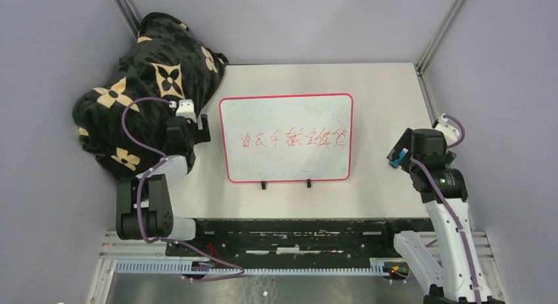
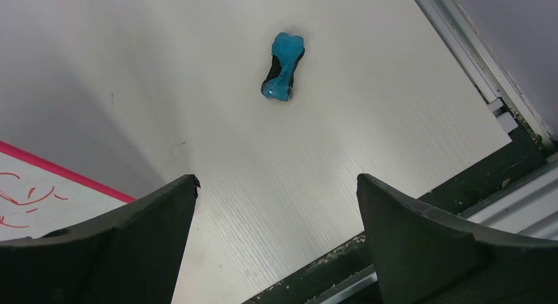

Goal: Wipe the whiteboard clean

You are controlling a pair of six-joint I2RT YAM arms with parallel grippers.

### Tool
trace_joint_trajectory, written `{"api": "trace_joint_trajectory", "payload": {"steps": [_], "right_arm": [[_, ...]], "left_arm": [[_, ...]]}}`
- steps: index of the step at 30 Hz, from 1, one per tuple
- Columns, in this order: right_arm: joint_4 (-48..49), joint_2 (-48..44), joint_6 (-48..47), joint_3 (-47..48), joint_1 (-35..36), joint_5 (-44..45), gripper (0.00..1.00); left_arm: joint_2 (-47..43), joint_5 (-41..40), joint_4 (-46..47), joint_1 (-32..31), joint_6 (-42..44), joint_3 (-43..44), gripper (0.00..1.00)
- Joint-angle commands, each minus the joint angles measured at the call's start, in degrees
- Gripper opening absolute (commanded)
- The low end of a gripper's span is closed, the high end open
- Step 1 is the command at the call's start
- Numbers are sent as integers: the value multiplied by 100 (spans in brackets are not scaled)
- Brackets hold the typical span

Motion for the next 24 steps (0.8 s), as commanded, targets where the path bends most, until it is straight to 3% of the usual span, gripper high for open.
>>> {"api": "trace_joint_trajectory", "payload": {"steps": [1,7,15,19,24], "right_arm": [[41,240,172,93,9,294,100],[233,415,196,168,9,459,100],[-105,2814,124,1052,-417,-153,100],[133,3289,90,1149,-831,-453,93],[41,3953,-68,1374,-913,-295,93]], "left_arm": [[-316,59,-152,48,-136,163,99],[-579,115,-473,44,-49,235,99],[-890,179,-769,48,-5,127,99],[-979,337,-955,51,-63,145,99],[-905,372,-1186,52,52,390,99]]}}
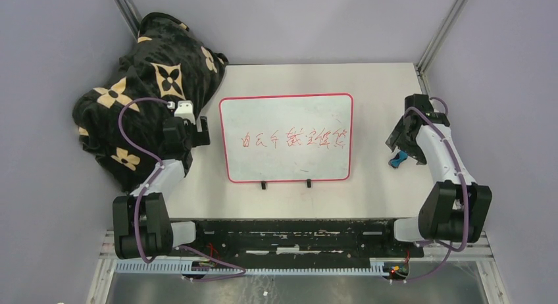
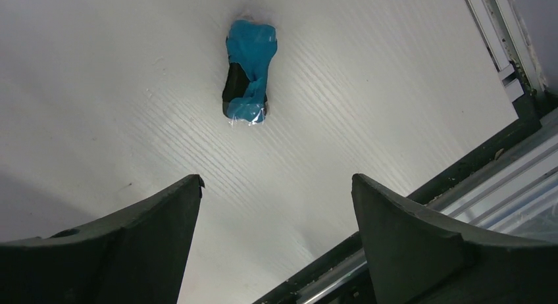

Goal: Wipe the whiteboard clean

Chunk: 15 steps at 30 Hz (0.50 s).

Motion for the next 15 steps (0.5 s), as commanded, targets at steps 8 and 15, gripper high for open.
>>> {"api": "trace_joint_trajectory", "payload": {"steps": [8,15], "right_arm": [[368,1069,46,376,-90,-485,77],[475,1471,212,486,-130,-361,67]], "left_arm": [[314,108,-599,35,244,794,100],[325,201,-616,44,177,734,100]]}}
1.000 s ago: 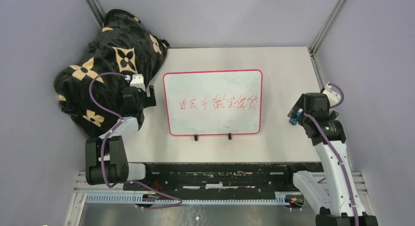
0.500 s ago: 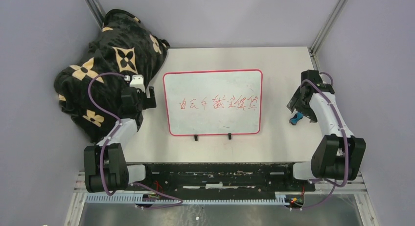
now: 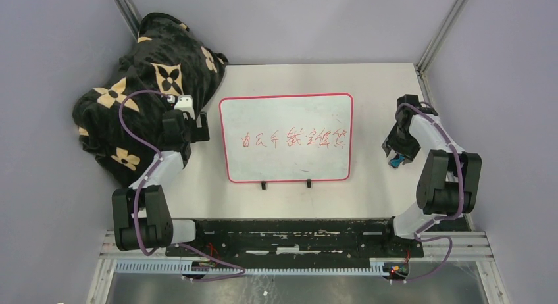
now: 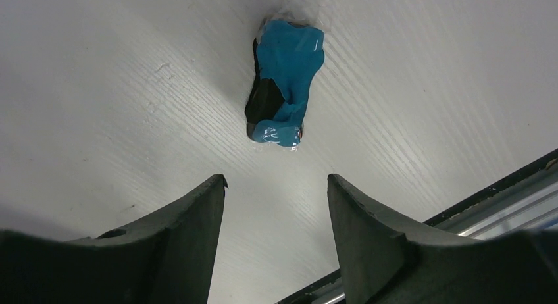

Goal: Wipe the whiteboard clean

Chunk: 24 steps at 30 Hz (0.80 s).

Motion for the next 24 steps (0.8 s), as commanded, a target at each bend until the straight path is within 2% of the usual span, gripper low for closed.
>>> {"api": "trace_joint_trajectory", "payload": {"steps": [1,12,24], "right_arm": [[167,192,173,320,-64,18,65],[542,455,175,258,-696,-545,64],[1081,745,294,-170,-774,-820,62]], "left_arm": [[-41,152,29,25,103,115,100],[-563,270,-257,25,103,193,100],[-568,233,-560,30,104,346,100]]}}
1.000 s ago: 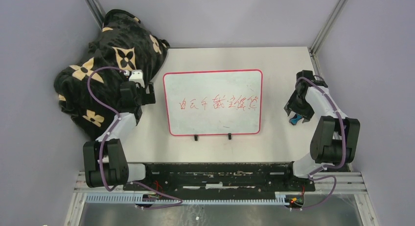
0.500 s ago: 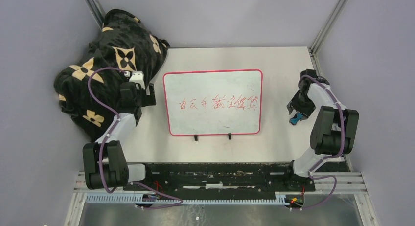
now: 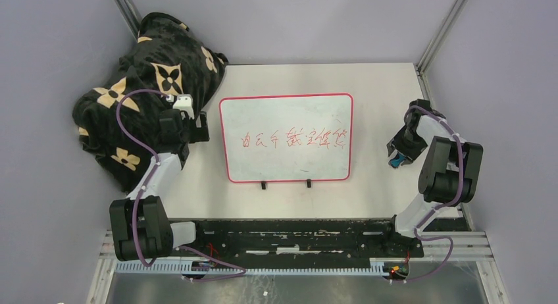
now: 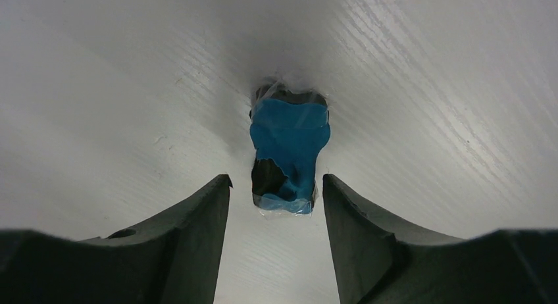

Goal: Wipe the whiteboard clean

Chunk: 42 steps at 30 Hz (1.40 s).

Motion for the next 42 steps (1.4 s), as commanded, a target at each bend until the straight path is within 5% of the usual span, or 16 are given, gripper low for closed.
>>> {"api": "trace_joint_trajectory", "payload": {"steps": [1,14,21,25,29,42], "right_arm": [[310,62,153,-143,-35,-91,62],[640,93,219,-414,-251,-136,51],[774,-121,162,-463,-248,-386,29],[950,-766,63,-708,-228,-778,16],[850,-1867,-85,-955,157,-513,16],[-430,-3836,-420,-797,1639,166,16]], "left_arm": [[-170,-5,-26,28,104,213,100],[-252,79,-139,30,43,221,99],[-240,162,-131,25,32,195,98],[-293,509,54,28,48,126,99],[-213,912,117,50,207,273,100],[1321,5096,-648,1470,-82,2889,91]]}}
